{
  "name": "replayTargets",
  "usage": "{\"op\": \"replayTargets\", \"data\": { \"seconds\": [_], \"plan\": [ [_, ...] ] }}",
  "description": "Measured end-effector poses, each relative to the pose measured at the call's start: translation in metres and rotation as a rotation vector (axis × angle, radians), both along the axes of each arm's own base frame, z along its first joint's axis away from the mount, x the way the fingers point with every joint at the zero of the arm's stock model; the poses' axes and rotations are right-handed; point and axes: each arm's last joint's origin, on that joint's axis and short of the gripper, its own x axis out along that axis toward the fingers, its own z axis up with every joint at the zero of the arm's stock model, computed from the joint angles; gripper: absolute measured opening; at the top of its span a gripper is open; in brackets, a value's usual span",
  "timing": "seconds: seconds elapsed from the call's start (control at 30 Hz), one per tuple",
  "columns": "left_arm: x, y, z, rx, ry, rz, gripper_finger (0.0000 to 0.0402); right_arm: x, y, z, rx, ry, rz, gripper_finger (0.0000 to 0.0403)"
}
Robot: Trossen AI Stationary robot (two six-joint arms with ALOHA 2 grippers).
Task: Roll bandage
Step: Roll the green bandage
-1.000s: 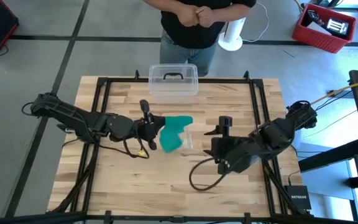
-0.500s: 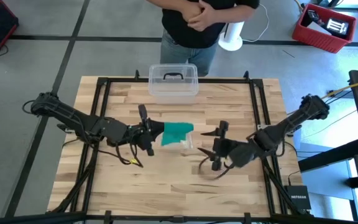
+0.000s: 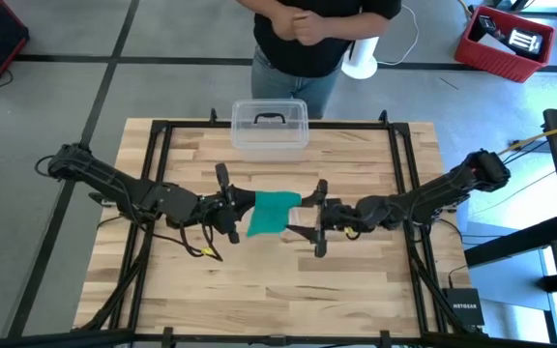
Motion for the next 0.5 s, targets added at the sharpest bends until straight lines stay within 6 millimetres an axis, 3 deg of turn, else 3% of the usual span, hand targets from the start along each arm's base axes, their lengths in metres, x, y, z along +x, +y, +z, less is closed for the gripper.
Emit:
{"op": "replayTargets", "data": {
  "seconds": [0.1, 0.2, 0.5],
  "plan": [
    [0.0, 0.0, 0.0, 0.001, 0.003, 0.0, 0.0005, 0.004, 0.0, 0.001, -0.006, 0.001, 0.017, 0.0256],
    [0.0, 0.0, 0.0, -0.001, -0.002, -0.001, 0.0005, 0.004, 0.001, 0.007, -0.019, -0.021, 0.026, 0.0221],
    [0.0, 0.0, -0.001, 0.007, 0.013, 0.002, 0.0005, 0.004, 0.005, 0.017, -0.029, -0.056, 0.013, 0.0014]
  ]
}}
